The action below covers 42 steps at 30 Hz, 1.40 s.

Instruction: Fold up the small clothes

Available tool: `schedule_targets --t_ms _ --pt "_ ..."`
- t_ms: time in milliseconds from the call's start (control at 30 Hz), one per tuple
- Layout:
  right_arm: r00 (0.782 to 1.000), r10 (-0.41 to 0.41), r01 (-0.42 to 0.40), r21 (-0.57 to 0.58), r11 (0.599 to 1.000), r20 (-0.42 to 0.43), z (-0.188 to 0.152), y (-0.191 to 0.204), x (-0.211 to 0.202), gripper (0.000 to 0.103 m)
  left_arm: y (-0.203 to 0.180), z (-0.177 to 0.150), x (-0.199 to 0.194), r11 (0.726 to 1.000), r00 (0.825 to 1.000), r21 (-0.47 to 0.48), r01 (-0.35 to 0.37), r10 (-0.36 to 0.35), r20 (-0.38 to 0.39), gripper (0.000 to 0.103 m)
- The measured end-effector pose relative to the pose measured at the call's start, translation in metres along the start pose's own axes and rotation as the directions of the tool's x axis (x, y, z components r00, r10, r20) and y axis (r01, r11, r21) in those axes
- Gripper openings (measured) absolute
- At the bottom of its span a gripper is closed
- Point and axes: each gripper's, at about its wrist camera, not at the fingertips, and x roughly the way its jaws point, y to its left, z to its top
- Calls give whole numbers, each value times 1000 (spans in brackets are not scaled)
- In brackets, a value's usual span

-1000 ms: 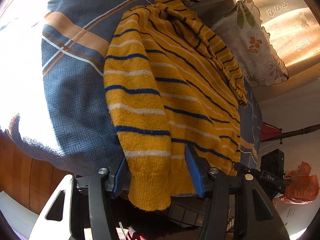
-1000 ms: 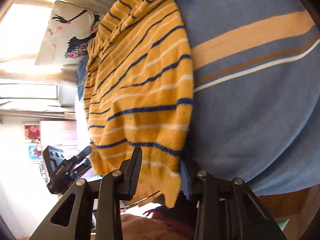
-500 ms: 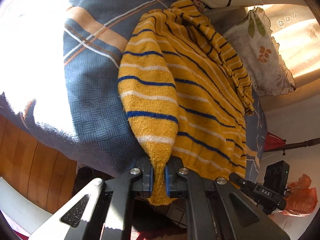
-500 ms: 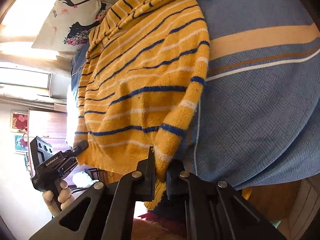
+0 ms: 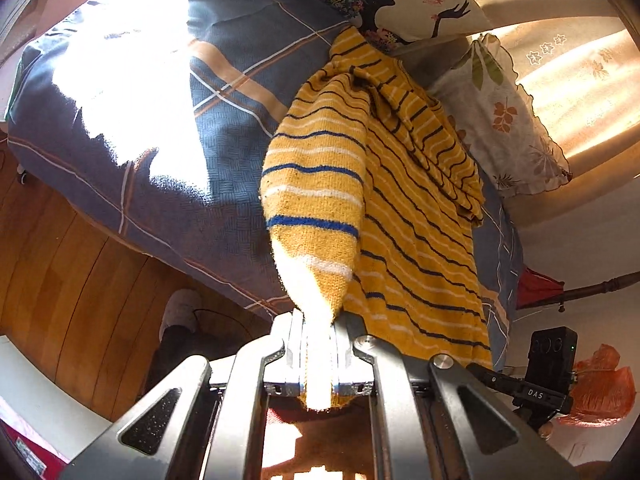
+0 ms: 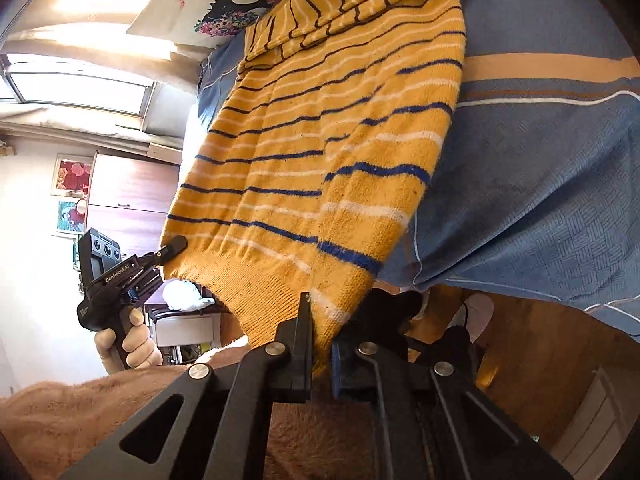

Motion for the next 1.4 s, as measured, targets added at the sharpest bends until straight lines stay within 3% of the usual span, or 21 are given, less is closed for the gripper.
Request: schedule_targets --t_ms 200,433,533,633,800,933,1033,1100,1167,1267,1400 --pt "995 31 -24 -73 997 92 41 21 -23 7 -22 27 -10 997 999 77 -25 21 48 8" --pt "965 19 5 -93 996 262 152 50 -40 7 -85 142 11 976 991 217 -23 -6 135 8" --pt "947 -8 25 -47 999 321 211 50 -40 7 -112 203 45 962 990 272 -28 -11 142 8" --pt "929 -92 87 30 996 358 272 41 -28 7 -132 259 94 953 993 300 -43 8 116 8" --pt "912 -187 128 178 976 366 350 -4 -4 7 -154 321 169 944 998 324 -56 41 54 9" --pt "918 -190 81 303 950 349 371 -43 10 10 -153 346 206 952 1000 306 -20 26 -16 11" --pt "918 -154 10 367 930 366 376 -63 12 12 -146 356 210 958 997 279 64 -48 -62 18" --pt "912 -129 -44 405 913 390 378 -73 11 17 -138 360 200 958 991 256 130 -116 -70 35" --pt "900 -102 -98 425 900 424 377 -79 6 25 -132 361 187 954 984 244 175 -164 -64 43" --pt "878 -117 -111 435 893 464 378 -83 -3 43 -126 359 167 950 986 264 167 -163 -36 47" --pt "863 -150 -73 414 908 483 371 -78 -21 49 -114 345 144 951 998 304 48 -58 23 53"
